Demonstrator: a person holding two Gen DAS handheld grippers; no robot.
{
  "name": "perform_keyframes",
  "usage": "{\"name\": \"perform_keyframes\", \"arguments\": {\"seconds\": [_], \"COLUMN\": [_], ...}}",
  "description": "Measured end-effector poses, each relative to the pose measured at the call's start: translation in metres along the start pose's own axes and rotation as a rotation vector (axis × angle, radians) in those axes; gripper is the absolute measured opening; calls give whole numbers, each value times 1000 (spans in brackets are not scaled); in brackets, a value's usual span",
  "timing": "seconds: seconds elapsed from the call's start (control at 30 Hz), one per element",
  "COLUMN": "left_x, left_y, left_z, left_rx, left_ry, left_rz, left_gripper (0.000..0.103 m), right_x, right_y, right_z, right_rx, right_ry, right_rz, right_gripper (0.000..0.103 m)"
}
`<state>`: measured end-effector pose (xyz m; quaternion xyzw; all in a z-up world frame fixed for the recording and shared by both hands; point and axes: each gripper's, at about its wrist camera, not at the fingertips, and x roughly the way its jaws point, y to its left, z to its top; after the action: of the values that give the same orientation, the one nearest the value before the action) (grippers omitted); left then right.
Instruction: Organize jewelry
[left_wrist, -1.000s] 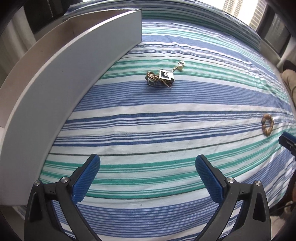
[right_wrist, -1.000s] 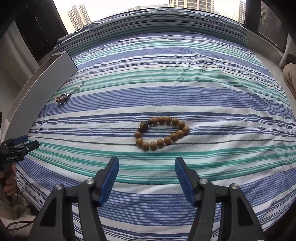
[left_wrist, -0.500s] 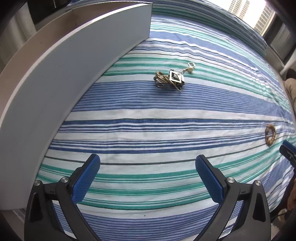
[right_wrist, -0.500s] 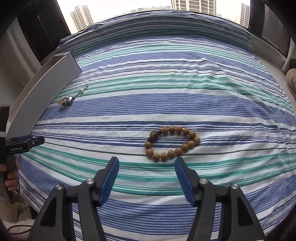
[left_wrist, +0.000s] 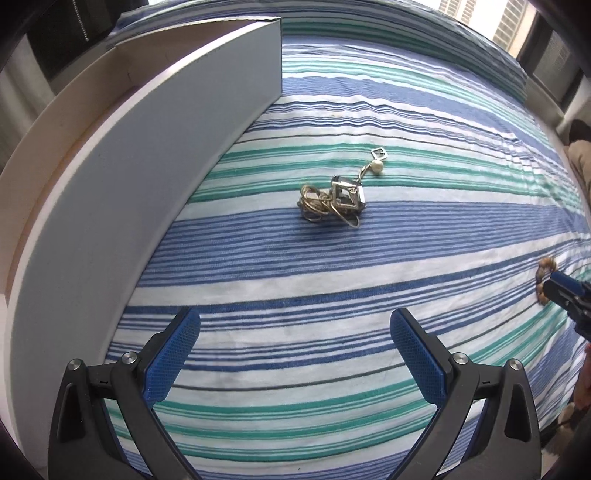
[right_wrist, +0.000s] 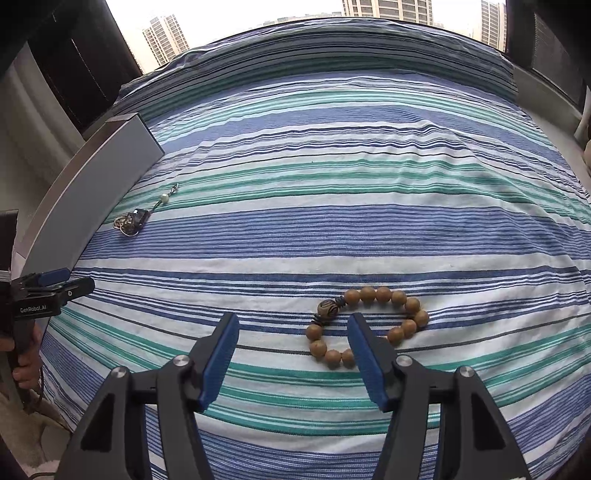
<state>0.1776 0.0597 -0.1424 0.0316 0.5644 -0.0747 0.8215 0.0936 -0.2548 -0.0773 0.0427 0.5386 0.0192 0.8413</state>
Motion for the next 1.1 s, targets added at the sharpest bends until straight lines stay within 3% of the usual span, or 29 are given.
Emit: {"name": "perform_keyframes", "arguments": {"seconds": [0.07, 0.23, 0.47, 0.67, 0.7, 0.8, 0.83, 0.87, 0.93, 1.1], "left_x": [5, 27, 47, 72, 74, 78, 75, 71, 67, 50], "left_y": [1, 4, -16, -30, -31, -27, -26, -26, -17, -9], "left_z": [11, 46, 96, 113, 114, 115, 116, 116, 114, 103], "left_rx": [13, 45, 152, 184, 180, 130, 125, 132, 91, 63], "left_ry": [7, 97, 189, 226, 225, 230, 214, 201, 208, 165], "left_rz": [-3, -47, -44, 25, 38, -21, -18, -14, -52, -49], "left_gripper": [102, 102, 102, 102, 99, 69, 44, 28, 27, 27], "right_x": [11, 25, 30, 32, 32, 31, 32, 33, 33, 27], "right_y": [-3, -1, 4, 5, 5, 3, 3, 4, 0, -12], "right_z": [3, 4, 12, 15, 15, 13, 13, 14, 15, 12], "right_rx": [26, 18, -9, -21, -24, -31, -37, -43, -40, 10], "right_ry": [27, 73, 106, 103, 103, 101, 99, 95, 83, 87], "right_rz": [8, -79, -132, -140, -140, -141, -152, -172, -186, -137], "right_gripper": [53, 42, 42, 43, 43, 43, 42, 34, 16, 14]}}
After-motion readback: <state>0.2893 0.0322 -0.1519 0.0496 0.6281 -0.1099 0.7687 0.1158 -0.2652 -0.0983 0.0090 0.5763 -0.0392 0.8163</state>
